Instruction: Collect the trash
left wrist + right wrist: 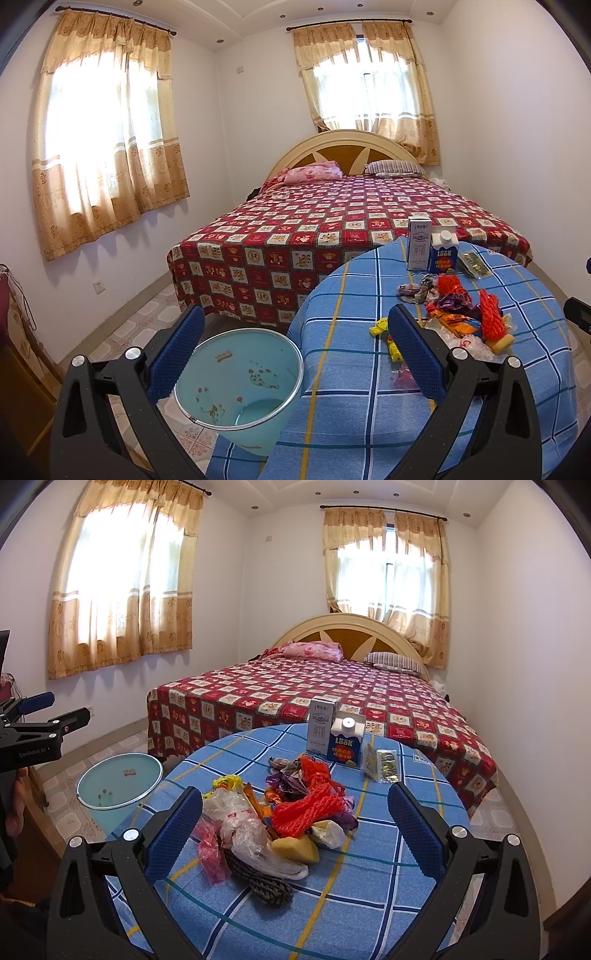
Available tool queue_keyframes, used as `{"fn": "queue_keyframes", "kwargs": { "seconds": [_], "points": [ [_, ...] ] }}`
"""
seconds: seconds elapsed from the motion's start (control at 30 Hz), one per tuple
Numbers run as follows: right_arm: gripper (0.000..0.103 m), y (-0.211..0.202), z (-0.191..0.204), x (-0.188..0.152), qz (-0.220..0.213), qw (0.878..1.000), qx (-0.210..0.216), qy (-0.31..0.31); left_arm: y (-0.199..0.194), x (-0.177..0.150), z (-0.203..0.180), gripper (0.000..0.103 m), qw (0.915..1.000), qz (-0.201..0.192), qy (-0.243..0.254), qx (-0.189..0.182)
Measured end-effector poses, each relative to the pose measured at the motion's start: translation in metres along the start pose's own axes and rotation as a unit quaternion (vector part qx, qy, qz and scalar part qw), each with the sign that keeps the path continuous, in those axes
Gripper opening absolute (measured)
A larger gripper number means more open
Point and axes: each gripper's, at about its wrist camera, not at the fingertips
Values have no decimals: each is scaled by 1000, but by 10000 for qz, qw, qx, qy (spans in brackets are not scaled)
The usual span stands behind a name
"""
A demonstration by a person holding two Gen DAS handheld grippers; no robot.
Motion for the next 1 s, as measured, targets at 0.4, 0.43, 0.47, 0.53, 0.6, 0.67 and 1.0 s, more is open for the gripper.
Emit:
{"fn": "queue_keyframes", "kwargs": {
  "seconds": [0.4,0.43,0.47,0.53,0.6,0.67,1.0],
  "points": [
    [98,0,0,0,-3,10000,-2,-8,0,0,1,97,10000,-1,3,7],
    [98,0,0,0,-6,10000,-7,-12,0,0,1,97,10000,-2,2,3],
    [98,0,0,0,-4,10000,-2,-5,0,0,0,97,10000,1,5,2],
    [98,0,0,0,-4,10000,-5,-2,0,0,0,97,10000,-2,5,0],
    [98,1,-1,-1,0,10000,-14,2,0,0,0,97,10000,-1,8,-3],
    [98,2,-2,-2,12,10000,-18,5,0,1,1,97,10000,-2,10,1],
    [98,6,-6,-6,44,10000,-28,24,1,0,4,97,10000,20,16,4]
  ]
}}
Point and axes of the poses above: each gripper's, at about its wrist camera, not at the fingertips, and y roughly the way its jaws point, z to its left, x to its top, and after that the axes turned 2 degrees about x, right-handed
